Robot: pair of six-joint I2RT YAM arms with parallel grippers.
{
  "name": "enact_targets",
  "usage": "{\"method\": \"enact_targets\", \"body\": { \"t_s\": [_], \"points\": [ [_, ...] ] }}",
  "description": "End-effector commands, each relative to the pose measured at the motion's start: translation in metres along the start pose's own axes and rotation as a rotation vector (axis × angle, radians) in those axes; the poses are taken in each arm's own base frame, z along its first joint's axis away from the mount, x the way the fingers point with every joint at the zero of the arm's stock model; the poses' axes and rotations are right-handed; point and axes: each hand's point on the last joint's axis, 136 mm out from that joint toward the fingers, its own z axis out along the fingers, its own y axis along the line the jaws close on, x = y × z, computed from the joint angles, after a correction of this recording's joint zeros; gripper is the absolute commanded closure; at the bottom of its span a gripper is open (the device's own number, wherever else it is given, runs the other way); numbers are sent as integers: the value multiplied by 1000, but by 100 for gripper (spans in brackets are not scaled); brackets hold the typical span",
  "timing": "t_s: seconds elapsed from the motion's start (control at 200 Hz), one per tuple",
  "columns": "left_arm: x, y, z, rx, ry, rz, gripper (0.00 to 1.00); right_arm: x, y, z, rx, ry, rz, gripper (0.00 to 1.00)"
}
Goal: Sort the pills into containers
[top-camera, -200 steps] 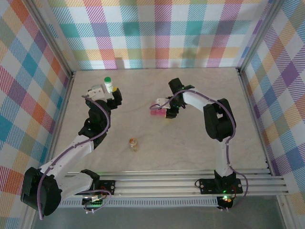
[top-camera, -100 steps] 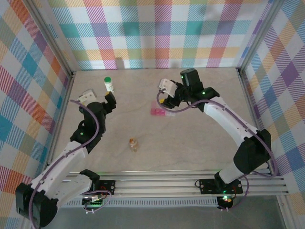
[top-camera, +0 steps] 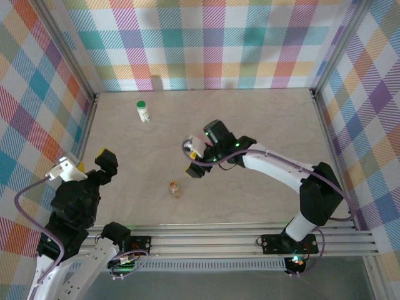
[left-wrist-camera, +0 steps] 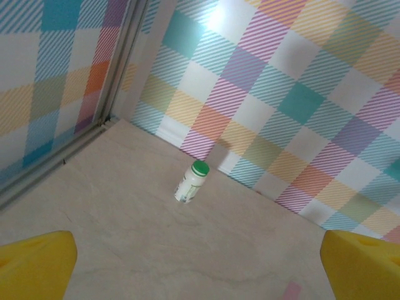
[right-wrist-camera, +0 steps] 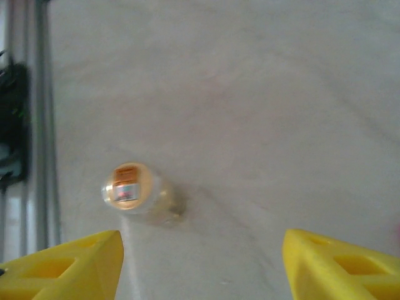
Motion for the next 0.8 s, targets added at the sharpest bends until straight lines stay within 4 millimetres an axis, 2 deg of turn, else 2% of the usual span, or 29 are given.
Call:
{"method": "enact_targets", "body": {
  "t_s": [0.0, 0.105, 0.16, 0.425, 0.795],
  "points": [
    [12, 0, 1, 23, 25, 181, 0, 2, 44, 25, -139, -6, -212, 32],
    [25, -1, 8, 19, 64, 197, 0, 12, 60, 41, -182, 30, -331, 31],
    [32, -4, 12, 30, 88, 209, 0, 16, 61, 49, -187, 50, -357, 32],
    [39, -10, 15, 53, 135, 237, 0, 16, 52, 74, -192, 105, -400, 35],
    [41, -12, 16, 67, 133, 234, 0, 9, 47, 88, -190, 110, -422, 36]
  ]
}}
